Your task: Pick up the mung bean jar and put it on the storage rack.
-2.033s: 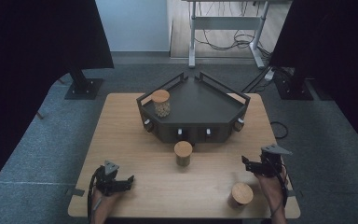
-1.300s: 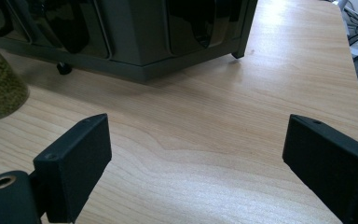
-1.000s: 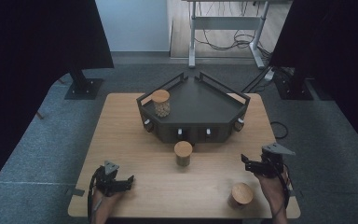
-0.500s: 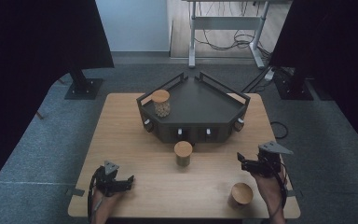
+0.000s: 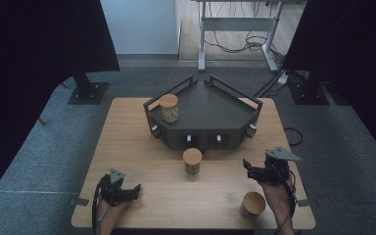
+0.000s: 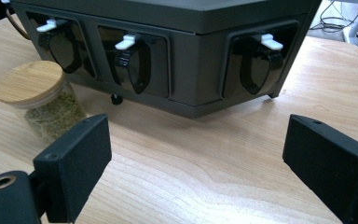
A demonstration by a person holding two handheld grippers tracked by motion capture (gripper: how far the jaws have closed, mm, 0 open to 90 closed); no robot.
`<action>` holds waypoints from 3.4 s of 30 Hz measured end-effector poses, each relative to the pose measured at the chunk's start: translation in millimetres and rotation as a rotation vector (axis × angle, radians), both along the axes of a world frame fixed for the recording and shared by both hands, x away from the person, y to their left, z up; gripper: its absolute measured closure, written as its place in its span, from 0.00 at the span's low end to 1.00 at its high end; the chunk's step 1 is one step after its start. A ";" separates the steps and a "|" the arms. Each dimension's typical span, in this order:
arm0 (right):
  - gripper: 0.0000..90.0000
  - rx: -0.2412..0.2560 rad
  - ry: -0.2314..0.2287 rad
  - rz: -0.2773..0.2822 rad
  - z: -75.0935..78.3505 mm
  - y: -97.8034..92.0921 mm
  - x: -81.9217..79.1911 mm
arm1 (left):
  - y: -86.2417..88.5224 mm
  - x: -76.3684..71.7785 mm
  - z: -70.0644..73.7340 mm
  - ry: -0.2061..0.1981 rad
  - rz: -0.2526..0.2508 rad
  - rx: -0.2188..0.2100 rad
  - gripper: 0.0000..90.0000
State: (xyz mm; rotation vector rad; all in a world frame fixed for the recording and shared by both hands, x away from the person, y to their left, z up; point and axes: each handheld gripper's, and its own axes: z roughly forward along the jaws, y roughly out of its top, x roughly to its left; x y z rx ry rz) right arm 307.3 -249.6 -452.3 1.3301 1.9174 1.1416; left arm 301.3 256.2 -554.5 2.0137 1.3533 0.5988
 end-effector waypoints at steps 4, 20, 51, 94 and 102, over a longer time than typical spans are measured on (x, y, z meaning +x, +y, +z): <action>0.08 0.003 -0.002 0.006 0.7 4.2 -0.5 | 0.0 0.0 0.0 0.000 -0.001 0.000 0.04; 0.08 0.019 -0.018 0.034 5.8 21.9 -0.7 | 0.0 0.1 0.0 0.001 -0.002 0.000 0.03; 0.08 0.023 -0.028 0.076 7.4 44.7 1.0 | 0.0 0.0 0.0 0.001 -0.002 0.001 0.03; 0.08 0.027 -0.041 0.170 3.1 96.0 7.2 | -0.2 -0.3 -0.1 0.000 -0.001 -0.001 0.03; 0.08 0.019 -0.053 0.178 4.0 104.9 8.7 | -0.2 -0.3 -0.1 0.000 -0.001 -0.001 0.03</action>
